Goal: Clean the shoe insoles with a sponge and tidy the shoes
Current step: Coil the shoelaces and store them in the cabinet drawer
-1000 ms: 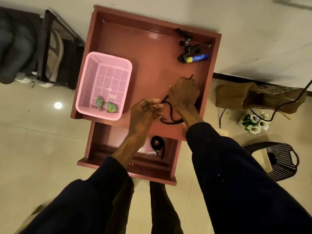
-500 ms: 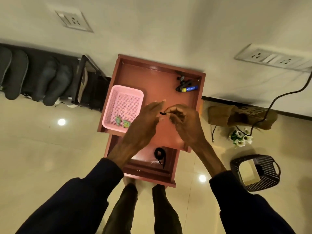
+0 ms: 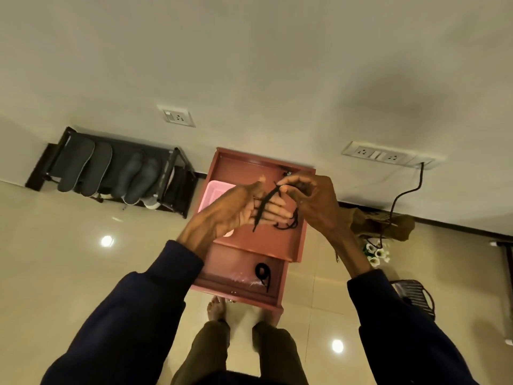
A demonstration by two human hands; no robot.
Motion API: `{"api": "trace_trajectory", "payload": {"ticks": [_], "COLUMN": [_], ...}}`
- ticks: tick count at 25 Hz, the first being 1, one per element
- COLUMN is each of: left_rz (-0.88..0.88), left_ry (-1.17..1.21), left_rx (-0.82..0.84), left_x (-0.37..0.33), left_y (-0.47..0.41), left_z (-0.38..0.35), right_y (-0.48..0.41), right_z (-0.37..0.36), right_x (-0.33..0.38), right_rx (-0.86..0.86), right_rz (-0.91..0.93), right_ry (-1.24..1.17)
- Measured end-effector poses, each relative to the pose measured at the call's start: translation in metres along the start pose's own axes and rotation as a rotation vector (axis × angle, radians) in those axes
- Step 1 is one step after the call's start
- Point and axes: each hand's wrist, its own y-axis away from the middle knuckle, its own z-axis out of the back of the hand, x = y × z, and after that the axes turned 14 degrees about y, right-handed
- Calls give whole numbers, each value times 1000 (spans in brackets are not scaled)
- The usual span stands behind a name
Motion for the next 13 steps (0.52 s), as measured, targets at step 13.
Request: {"api": "trace_trajectory", "payload": {"ticks": [13], "left_rz": [-145], "left_ry": [460], "left_rx": [440], "left_x": [-81], "left_y": [65], "left_z": [-109], "right_y": [18], "right_z": [89], "right_x": [78], "right_rx": [50], "right_rz": [-78], "right_ry": [-190]}}
